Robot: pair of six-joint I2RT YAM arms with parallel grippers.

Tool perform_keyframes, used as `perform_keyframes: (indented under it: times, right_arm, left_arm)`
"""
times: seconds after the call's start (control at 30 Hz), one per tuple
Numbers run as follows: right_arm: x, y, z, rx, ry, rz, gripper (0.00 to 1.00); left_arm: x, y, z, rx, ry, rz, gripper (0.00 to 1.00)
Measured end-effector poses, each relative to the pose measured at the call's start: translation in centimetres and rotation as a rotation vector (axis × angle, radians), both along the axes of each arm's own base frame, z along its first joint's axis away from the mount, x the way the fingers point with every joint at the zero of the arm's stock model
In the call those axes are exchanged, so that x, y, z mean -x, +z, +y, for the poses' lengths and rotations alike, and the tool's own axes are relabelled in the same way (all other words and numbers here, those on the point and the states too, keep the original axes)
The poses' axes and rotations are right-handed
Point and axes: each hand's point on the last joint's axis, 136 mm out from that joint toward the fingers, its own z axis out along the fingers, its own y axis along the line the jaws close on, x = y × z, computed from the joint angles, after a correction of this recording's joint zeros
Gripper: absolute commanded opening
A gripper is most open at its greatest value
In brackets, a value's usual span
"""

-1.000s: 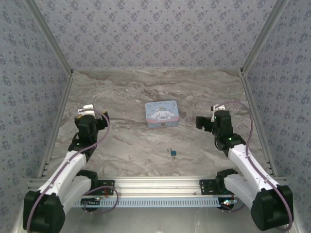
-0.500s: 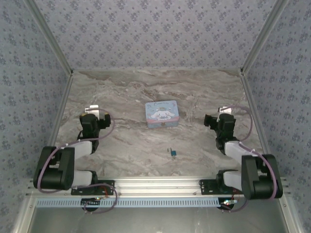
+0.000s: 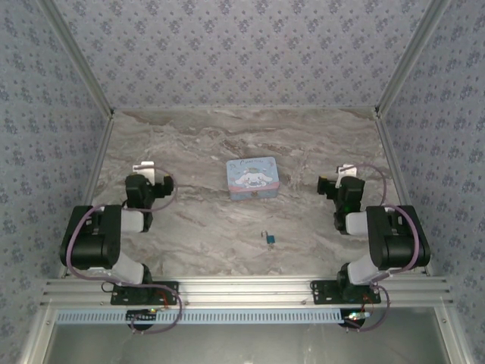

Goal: Unlock a padlock with a key

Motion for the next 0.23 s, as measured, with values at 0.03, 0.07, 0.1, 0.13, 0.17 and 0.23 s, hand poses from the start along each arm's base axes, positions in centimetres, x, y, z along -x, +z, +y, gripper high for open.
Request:
perform_keyframes:
  times: [0.03,0.07,0.1,0.13,0.17,0.23]
  right_arm:
    - [-0.07,0.08,0.06,-0.003,0.005,-0.003,1.0]
    - [-0.15,0.19,0.07,-0.005,0.007,-0.008,1.0]
    - [-0.22,0.27,0.04,-0.007,0.009,-0.009,1.0]
    - [-0.31,0.37,-0.03,-0.009,0.009,-0.013,1.0]
    - [-0.36,0.44,-0.14,-0.009,0.006,-0.015,1.0]
    - [-0.38,0.47,-0.25,-0.009,0.003,-0.016,1.0]
  left_arm:
    - [-0.29,0.35,0.28,0.009,0.006,-0.008,0.99]
    - [-0.48,0.6,0.54,0.016,0.011,-0.014,0.99]
    - [-0.54,0.68,0.66,0.019,0.014,-0.016,0.99]
    - [-0.55,0.68,0.65,0.026,0.013,-0.016,0.99]
    - [-0.52,0.59,0.58,0.03,0.01,-0.013,0.99]
    - [-0.48,0.48,0.48,0.032,0.005,-0.008,0.99]
